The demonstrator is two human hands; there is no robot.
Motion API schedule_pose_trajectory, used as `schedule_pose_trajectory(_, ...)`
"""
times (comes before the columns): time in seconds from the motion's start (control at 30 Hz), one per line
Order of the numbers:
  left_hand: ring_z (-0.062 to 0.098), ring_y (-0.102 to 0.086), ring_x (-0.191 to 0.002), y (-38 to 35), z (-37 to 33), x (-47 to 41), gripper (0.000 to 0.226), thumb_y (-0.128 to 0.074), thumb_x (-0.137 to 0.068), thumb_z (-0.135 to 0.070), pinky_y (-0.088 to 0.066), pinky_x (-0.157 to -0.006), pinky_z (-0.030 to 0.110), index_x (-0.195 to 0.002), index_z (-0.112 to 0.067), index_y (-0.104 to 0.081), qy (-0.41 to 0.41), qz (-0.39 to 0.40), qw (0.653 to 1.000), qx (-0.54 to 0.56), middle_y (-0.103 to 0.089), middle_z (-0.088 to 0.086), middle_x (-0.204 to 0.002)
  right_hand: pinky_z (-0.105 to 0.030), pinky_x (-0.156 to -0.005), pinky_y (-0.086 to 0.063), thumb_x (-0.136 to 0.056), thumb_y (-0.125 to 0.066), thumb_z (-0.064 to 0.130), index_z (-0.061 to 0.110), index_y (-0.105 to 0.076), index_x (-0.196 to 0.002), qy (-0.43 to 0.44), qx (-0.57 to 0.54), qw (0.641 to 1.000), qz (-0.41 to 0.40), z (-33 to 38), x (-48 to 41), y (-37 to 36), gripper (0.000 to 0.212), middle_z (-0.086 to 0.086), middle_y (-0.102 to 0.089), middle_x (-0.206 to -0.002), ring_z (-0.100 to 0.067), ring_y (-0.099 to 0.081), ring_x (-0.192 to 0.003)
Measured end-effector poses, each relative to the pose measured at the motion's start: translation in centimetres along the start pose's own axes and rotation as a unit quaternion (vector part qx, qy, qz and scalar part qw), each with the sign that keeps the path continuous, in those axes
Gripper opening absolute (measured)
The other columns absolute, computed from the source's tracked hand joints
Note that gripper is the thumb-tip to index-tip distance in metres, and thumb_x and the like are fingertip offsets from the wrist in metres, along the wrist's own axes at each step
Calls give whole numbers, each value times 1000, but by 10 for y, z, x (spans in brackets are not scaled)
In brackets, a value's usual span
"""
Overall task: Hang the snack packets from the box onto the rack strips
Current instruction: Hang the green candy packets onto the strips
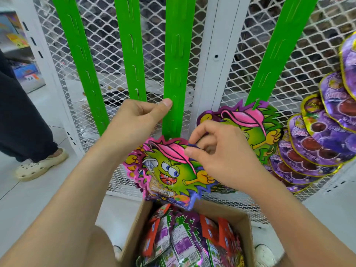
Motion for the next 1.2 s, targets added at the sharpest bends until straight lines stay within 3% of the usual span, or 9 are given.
schedule_pose_trajectory(0.13,9,-59,-52,-2,-6,1,40,-68,-99,-45,-48,-61,19,-84,-9,-78,-20,-15,1000,18,-64,30,-77,-36,-71,-59,-84,-87,28,28,-60,-93,-16,12,998,58,-1,2,10,28,8,-74,-67,-16,-69,-62)
schedule_pose_trajectory(0.3,20,-80,-72,-5,-5,1,26,-73,-96,-41,-62,-92,49,-87,-18,-80,3,-26,998,54,-76,18,-82,-35,-80,-56,-85,-85,30,32,-63,-99,-12,84,993,84,-5,4,24,26,13,-73,-65,-8,-69,-66)
schedule_pose_trajectory(0.43,19,-80,-73,-4,-6,0,26,-73,-96,-41,-61,-87,36,-84,-19,-80,13,-34,998,56,-78,4,-79,-21,-50,-47,-85,-79,6,21,-71,-88,44,2,998,-35,1,8,28,17,5,-67,-61,-9,-57,-49)
schedule_pose_trajectory(0.57,15,-80,-73,-4,-8,2,28,-73,-95,-43,-49,-70,23,-87,-18,-80,33,-43,997,53,-79,5,-83,-17,-59,-53,-84,-78,4,19,-73,-89,63,2,993,-95,0,8,32,16,11,-71,-74,-4,-67,-65)
schedule_pose_trajectory(0.73,11,-76,-76,-6,-8,2,39,-75,-92,-51,-52,-80,32,-85,-13,-81,30,-38,998,41,-75,23,-98,-28,-79,-61,-88,-78,12,22,-77,-99,61,-5,987,-150,5,1,12,14,15,-77,-86,0,-74,-81)
schedule_pose_trajectory(0.83,16,-61,-76,-6,-7,0,45,-76,-88,-57,-54,-81,43,-82,-13,-80,25,-48,998,32,-70,29,-89,-32,-78,-62,-89,-79,17,25,-75,-105,51,-35,976,-211,10,-5,4,18,14,-76,-84,-3,-74,-79)
schedule_pose_trajectory(0.93,15,-52,-71,-6,-9,0,43,-76,-90,-52,-42,-74,35,-78,-11,-78,24,-46,998,39,-58,14,-70,-32,-76,-61,-89,-80,19,25,-71,-103,46,-44,967,-248,14,-12,1,18,14,-76,-81,-4,-73,-77)
schedule_pose_trajectory(1.13,15,-59,-80,-6,-10,-2,46,-73,-93,-54,-43,-82,35,-81,-9,-76,20,-20,999,24,-68,31,-88,-28,-78,-58,-88,-81,19,23,-72,-99,38,-52,955,-289,18,-20,-3,15,16,-76,-78,-2,-72,-76)
schedule_pose_trajectory(1.2,14,-55,-72,-6,-10,-3,50,-71,-95,-53,-42,-79,35,-82,-4,-72,23,-10,999,22,-60,28,-75,-28,-78,-59,-88,-82,19,23,-73,-99,39,-53,954,-293,18,-21,-3,14,16,-76,-78,-1,-73,-77)
Point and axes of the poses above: each hand's wrist, its own x-axis away from the middle knuckle, its own y-axis out of the back of the hand, z = x × y, the point moved 2 cm from there along -x, towards the middle knuckle
